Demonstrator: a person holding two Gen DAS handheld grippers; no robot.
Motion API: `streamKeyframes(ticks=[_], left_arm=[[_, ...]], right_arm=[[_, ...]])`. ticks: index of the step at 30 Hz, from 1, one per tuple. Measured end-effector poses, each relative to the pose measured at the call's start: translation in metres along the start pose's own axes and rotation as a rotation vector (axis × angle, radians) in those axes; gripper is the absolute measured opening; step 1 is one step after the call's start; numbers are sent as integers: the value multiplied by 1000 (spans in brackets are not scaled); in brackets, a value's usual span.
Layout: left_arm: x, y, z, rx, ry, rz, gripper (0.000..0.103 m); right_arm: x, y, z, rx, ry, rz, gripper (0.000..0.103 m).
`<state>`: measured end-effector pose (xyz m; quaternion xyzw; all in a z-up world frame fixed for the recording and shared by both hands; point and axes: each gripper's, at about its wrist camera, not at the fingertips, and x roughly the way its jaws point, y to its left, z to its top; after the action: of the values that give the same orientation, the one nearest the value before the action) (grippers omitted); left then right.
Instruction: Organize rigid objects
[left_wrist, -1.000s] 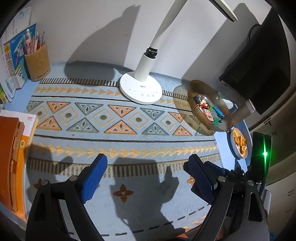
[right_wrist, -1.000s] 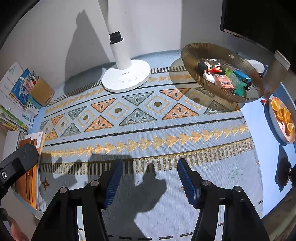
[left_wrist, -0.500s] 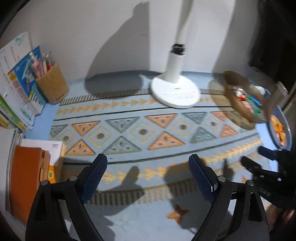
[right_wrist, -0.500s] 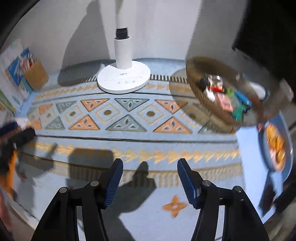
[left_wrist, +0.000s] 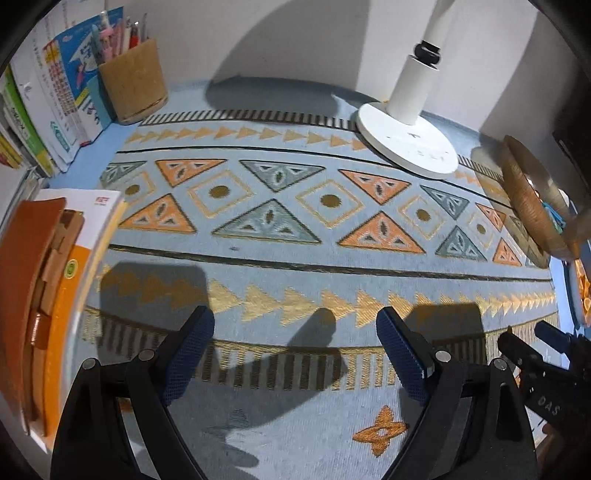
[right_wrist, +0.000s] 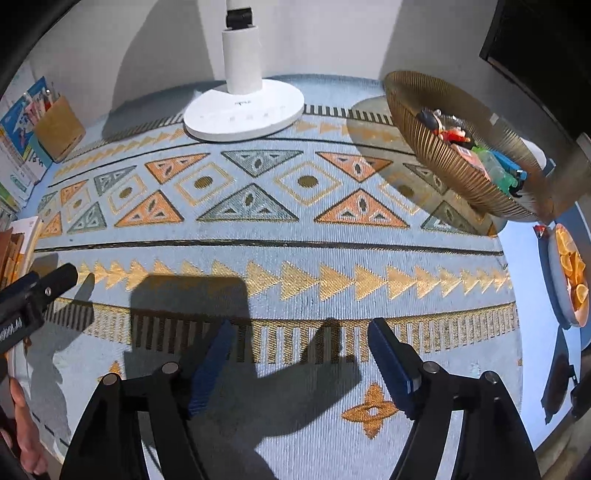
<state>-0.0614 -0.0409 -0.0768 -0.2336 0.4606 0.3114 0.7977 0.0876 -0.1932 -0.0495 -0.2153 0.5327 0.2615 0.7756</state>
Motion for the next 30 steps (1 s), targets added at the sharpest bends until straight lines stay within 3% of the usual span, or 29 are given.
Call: streamKeyframes(ticks=[8, 30], left_arm=[[17, -11, -8, 45, 42, 7, 89], [30, -14, -6, 75, 47, 24, 91]], right_arm=[[10, -3, 1, 17, 22, 0, 75], [29, -6, 9, 15, 59, 1, 76]])
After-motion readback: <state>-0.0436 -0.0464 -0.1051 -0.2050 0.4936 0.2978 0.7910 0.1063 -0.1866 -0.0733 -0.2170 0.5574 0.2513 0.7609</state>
